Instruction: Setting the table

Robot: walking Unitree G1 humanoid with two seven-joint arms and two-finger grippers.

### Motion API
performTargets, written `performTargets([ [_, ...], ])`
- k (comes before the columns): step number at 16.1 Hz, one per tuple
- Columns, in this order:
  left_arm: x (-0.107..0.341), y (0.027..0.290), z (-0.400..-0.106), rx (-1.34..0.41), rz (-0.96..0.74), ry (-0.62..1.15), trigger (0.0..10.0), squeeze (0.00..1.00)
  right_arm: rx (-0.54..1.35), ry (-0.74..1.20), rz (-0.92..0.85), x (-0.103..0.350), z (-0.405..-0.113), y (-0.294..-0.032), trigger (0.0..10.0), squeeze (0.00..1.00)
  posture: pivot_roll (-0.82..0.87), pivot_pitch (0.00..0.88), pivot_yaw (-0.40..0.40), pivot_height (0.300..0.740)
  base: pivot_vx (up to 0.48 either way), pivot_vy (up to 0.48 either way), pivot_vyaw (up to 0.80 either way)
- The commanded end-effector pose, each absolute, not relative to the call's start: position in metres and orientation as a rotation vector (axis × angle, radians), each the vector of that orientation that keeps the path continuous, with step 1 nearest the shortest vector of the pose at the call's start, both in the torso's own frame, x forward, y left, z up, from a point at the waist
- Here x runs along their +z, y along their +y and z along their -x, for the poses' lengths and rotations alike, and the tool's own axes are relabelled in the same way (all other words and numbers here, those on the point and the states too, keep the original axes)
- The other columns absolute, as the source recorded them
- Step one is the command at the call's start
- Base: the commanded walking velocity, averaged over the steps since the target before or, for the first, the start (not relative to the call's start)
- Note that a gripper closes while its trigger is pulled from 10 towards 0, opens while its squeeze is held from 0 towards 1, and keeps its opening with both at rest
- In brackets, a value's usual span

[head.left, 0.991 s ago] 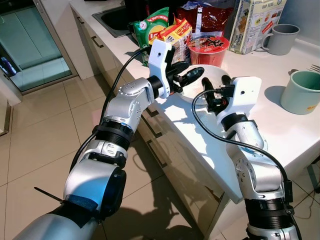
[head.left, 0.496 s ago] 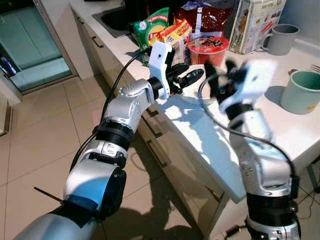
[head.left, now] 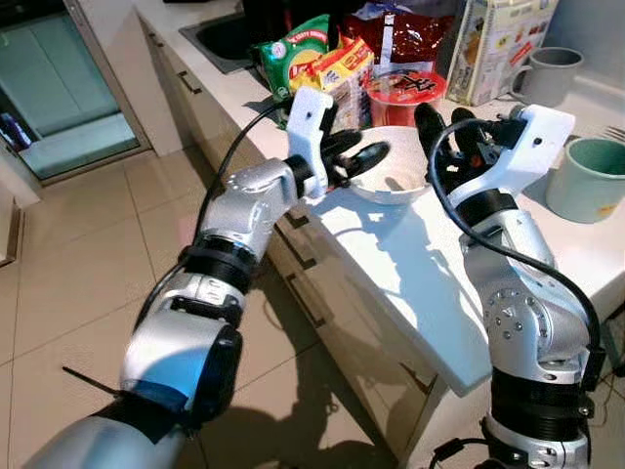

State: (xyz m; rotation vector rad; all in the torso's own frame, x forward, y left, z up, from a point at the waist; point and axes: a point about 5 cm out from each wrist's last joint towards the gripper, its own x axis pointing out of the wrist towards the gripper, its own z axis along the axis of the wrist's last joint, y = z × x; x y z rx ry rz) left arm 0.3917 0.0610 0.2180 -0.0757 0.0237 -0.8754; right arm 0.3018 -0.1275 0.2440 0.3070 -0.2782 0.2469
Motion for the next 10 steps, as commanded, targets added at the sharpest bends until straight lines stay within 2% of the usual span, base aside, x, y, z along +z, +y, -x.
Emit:
performTargets([
  [1, 0.219, 0.072, -0.396, -0.837, 0.019, 0.030, 10.0, 0.00, 0.292, -0.285, -0.287, 0.248, -0.298, -0.119, 10.0, 0.00, -0.04, 0.000, 0.134, 0.740, 0.000, 0.000, 0.00],
  [5, 0.202, 0.103, -0.402, -0.743, -0.034, 0.131, 10.0, 0.00, 0.330, -0.298, -0.288, 0.252, -0.296, -0.116, 10.0, 0.00, -0.04, 0.000, 0.134, 0.740, 0.000, 0.000, 0.00],
  [10, 0.193, 0.120, -0.404, -0.699, -0.020, 0.225, 10.0, 0.00, 0.342, -0.295, -0.277, 0.252, -0.294, -0.114, 10.0, 0.00, -0.04, 0.000, 0.136, 0.740, 0.000, 0.000, 0.00],
])
